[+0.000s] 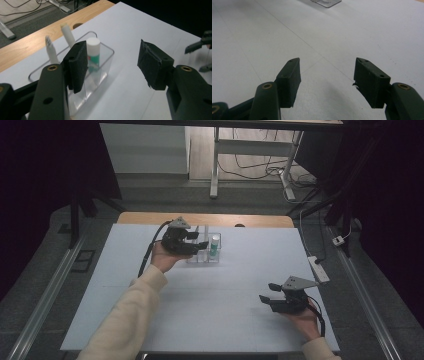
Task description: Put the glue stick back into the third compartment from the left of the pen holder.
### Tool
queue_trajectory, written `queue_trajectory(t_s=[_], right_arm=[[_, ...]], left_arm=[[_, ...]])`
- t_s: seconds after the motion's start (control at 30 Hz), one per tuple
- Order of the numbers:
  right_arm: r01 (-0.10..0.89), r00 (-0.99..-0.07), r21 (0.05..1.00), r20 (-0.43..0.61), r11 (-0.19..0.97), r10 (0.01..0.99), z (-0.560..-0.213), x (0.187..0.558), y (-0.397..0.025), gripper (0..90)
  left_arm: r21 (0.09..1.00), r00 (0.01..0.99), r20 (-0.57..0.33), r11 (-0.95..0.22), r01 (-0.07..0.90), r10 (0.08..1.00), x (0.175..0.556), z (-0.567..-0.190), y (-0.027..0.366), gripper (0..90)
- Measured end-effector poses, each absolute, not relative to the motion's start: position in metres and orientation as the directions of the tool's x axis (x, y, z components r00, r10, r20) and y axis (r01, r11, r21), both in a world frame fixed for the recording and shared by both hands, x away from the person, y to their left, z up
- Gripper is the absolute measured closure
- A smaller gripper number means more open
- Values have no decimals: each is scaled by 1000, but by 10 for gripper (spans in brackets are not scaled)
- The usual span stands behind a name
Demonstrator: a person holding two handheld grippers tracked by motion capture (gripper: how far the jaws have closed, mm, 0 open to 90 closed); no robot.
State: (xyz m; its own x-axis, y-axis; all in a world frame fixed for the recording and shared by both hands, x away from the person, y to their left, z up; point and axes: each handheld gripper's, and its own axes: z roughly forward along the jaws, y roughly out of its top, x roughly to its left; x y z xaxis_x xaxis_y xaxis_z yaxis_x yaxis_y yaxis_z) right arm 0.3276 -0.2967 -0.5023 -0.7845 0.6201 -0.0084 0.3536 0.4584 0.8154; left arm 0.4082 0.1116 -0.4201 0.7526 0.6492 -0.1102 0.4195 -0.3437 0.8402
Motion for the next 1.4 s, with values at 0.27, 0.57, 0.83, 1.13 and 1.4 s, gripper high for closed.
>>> queue_trajectory(t_s=[0.27, 0.57, 0.83, 1.13, 1.4], right_arm=[[358, -782, 810, -13, 465, 623, -503, 328, -296, 371], [365, -778, 810, -5, 458, 628, -504, 329, -298, 368], [364, -776, 814, -4, 453, 631, -503, 330, -299, 368], [363, -773, 816, -4, 449, 634, -503, 331, -301, 368], [355, -774, 823, -7, 443, 633, -502, 330, -301, 368]], left_arm=[[847, 753, -115, -332, 415, 648, 377, -435, 138, 412], [850, 734, -132, -305, 430, 666, 341, -454, 164, 410], [837, 730, -147, -309, 451, 668, 310, -472, 186, 389], [811, 721, -147, -335, 480, 677, 279, -492, 204, 360], [800, 706, -128, -349, 489, 696, 270, -500, 212, 343]])
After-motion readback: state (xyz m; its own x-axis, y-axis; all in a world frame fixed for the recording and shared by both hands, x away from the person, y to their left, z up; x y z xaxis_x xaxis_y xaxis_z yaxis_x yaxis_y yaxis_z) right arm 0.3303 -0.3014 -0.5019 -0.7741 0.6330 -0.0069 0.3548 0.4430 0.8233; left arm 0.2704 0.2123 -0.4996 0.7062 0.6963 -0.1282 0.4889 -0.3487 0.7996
